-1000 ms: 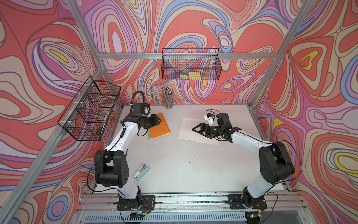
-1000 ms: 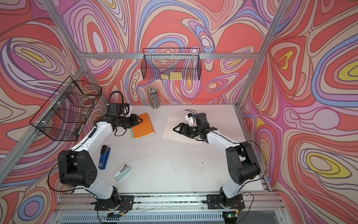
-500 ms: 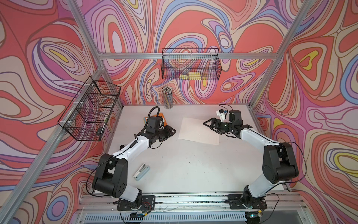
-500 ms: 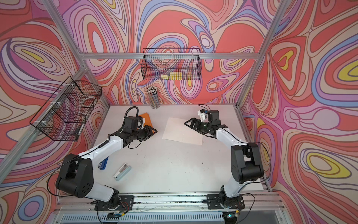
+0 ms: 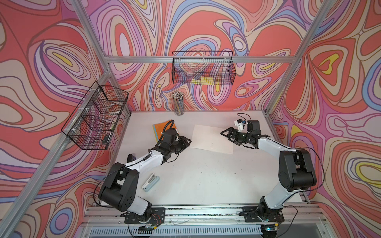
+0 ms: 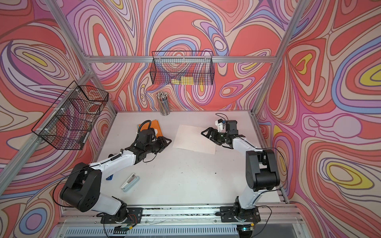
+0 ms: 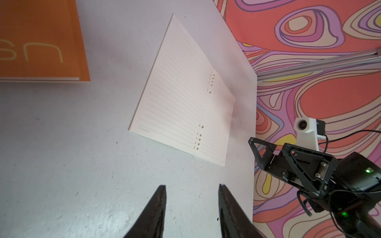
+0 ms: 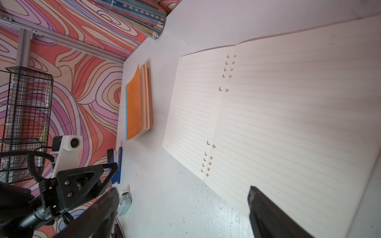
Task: Close the notebook
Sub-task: Close the notebook at the center of the board.
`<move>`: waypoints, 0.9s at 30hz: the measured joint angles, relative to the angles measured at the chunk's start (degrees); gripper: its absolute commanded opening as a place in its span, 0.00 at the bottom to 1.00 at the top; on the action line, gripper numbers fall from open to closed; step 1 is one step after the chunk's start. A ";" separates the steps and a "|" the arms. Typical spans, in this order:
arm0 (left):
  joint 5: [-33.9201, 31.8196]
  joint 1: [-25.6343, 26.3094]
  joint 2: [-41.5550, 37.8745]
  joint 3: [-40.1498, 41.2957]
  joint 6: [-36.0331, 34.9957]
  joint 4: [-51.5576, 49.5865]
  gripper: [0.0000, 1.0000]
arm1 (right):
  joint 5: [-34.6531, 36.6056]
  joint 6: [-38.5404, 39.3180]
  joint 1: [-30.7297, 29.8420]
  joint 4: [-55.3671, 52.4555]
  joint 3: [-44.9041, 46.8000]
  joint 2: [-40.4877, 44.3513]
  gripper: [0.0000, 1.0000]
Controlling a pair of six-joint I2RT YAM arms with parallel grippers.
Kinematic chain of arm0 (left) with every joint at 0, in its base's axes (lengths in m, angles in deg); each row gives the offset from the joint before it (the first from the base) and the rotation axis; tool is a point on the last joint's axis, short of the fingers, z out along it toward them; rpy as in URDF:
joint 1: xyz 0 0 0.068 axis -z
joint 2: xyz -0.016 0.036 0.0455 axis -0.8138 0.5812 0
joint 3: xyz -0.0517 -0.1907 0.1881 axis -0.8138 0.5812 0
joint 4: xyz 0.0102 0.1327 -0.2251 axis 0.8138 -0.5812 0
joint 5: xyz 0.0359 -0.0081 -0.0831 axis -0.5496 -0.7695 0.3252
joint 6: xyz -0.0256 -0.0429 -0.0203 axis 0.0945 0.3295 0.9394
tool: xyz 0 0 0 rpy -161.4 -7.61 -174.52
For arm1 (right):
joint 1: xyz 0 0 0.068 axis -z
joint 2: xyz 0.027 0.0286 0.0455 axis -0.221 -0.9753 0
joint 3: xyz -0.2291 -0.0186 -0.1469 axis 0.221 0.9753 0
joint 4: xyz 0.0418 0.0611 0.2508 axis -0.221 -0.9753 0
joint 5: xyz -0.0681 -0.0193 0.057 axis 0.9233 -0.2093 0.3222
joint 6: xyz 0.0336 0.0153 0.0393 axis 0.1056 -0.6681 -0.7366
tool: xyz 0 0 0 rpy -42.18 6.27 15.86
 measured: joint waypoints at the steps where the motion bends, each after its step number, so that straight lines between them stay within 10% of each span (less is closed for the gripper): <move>1: -0.31 0.28 0.15 0.39 0.33 0.79 0.44 | -0.04 0.00 0.00 0.33 0.26 -0.42 0.98; 27: -15.02 9.94 12.31 5.16 14.34 17.77 0.45 | 4.00 -0.09 0.00 4.55 5.35 -4.81 0.98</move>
